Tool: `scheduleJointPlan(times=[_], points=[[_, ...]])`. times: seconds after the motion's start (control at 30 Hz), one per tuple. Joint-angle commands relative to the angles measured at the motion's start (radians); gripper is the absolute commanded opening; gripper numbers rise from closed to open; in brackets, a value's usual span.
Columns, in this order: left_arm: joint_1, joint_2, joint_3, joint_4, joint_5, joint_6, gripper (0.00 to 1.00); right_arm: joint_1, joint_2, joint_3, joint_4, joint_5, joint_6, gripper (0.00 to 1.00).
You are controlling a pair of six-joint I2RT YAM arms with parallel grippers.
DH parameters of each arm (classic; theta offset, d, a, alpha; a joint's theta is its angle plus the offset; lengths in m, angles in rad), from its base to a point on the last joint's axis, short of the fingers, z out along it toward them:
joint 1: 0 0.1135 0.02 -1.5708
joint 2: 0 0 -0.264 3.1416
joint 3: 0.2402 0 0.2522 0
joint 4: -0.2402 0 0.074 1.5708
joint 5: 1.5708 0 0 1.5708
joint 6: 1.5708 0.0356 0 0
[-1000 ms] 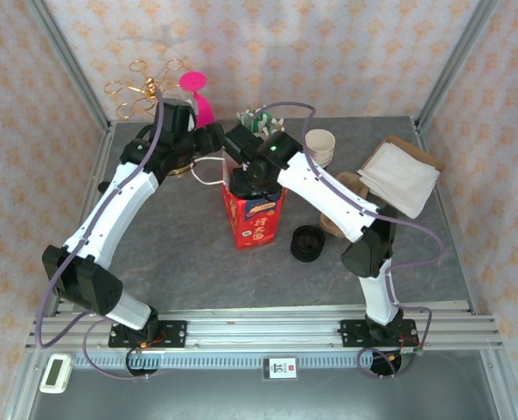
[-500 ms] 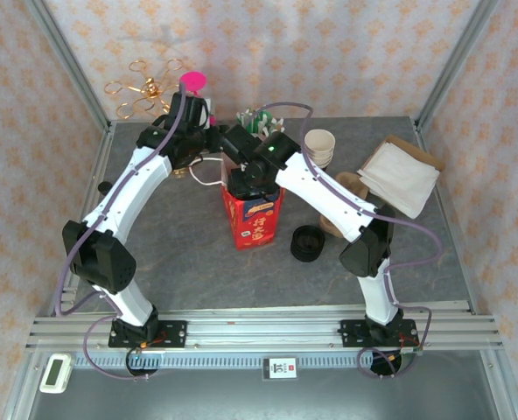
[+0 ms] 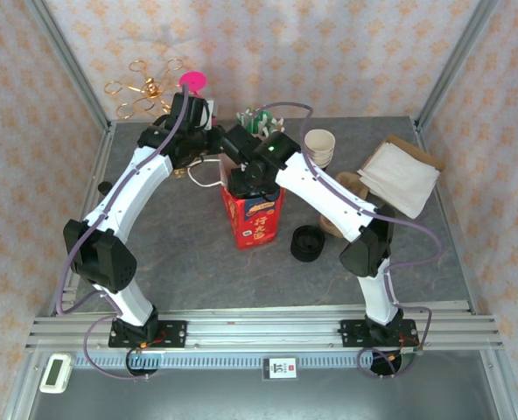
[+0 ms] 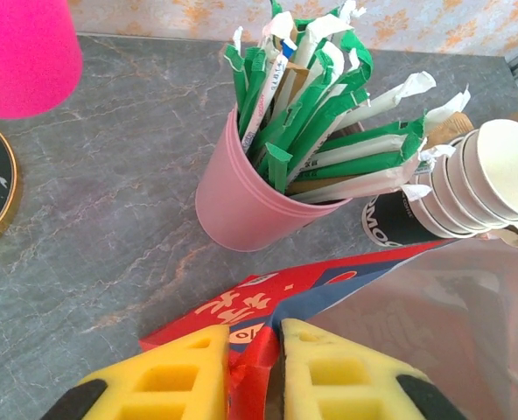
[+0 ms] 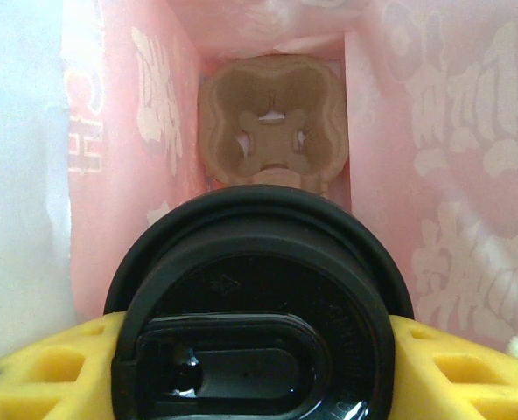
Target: Pack the takeout coffee
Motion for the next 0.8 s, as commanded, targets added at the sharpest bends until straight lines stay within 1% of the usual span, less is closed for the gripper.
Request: scheduleJointPlan(times=[0.0, 0.07, 0.33, 0.6, 0.63, 0.73, 0.77], points=[[-0.009, -0.005, 0.014, 0.011, -0.005, 0.018, 0.17, 0.007, 0.019, -0.016, -0.017, 0.011, -0.015, 0.45], [-0.010, -0.006, 0.014, 0.020, -0.009, 0.014, 0.15, 0.007, 0.026, -0.019, -0.017, 0.009, -0.017, 0.45], [-0.016, -0.007, 0.014, 0.041, -0.003, -0.007, 0.11, 0.008, 0.042, -0.035, -0.016, 0.019, -0.026, 0.45], [-0.017, -0.033, -0.033, 0.065, -0.002, -0.029, 0.11, 0.007, 0.080, 0.005, -0.017, 0.036, -0.031, 0.45], [-0.017, -0.030, -0.033, 0.060, 0.000, -0.029, 0.12, 0.007, 0.083, 0.006, -0.016, 0.039, -0.031, 0.45], [-0.017, -0.036, -0.041, 0.059, -0.011, -0.031, 0.21, 0.005, 0.089, 0.001, -0.015, 0.047, -0.030, 0.45], [-0.017, -0.038, -0.044, 0.060, -0.014, -0.032, 0.22, 0.006, 0.091, 0.000, -0.015, 0.051, -0.028, 0.45]])
